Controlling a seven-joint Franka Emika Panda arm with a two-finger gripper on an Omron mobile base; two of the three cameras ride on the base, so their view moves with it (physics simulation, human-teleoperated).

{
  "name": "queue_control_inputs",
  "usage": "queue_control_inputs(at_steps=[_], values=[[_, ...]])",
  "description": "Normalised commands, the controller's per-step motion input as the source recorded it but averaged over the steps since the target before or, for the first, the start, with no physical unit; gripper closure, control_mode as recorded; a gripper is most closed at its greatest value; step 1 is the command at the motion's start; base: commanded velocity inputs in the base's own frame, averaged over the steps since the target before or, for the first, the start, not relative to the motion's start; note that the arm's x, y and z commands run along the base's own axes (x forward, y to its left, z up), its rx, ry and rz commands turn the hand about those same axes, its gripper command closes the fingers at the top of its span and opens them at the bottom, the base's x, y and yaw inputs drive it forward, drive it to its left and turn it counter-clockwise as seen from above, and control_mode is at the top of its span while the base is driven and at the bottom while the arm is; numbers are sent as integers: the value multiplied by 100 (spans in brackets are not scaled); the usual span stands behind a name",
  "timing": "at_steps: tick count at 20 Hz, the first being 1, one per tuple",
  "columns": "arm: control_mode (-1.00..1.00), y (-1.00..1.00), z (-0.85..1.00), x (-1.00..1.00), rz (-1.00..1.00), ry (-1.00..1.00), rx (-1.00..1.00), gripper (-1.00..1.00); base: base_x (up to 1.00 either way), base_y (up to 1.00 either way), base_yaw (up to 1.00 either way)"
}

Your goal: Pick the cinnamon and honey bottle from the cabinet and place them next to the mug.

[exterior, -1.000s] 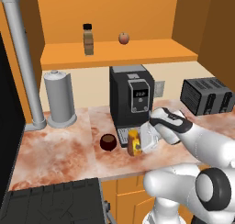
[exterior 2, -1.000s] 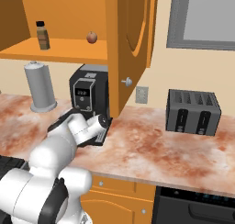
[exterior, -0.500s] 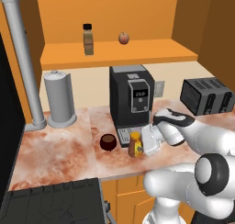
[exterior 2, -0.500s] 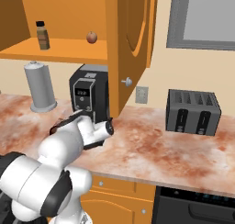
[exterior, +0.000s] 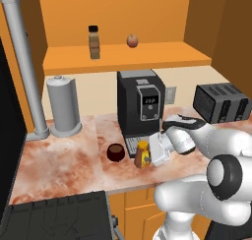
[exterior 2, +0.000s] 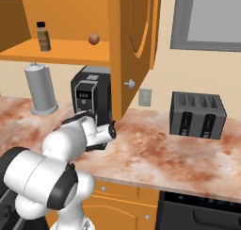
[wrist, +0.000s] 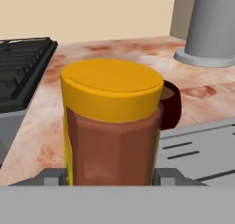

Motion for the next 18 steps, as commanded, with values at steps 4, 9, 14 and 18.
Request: queue_control_inputs(at_steps=[4,9,14,18], values=[[-100,24,-30,-5,0,0,0,100,0,0,0],[-100,10,-31,-9,0,0,0,100,0,0,0],[-100,1,-9,-9,0,0,0,100,0,0,0],[-100,0,0,-4,0,0,0,-100,0,0,0]])
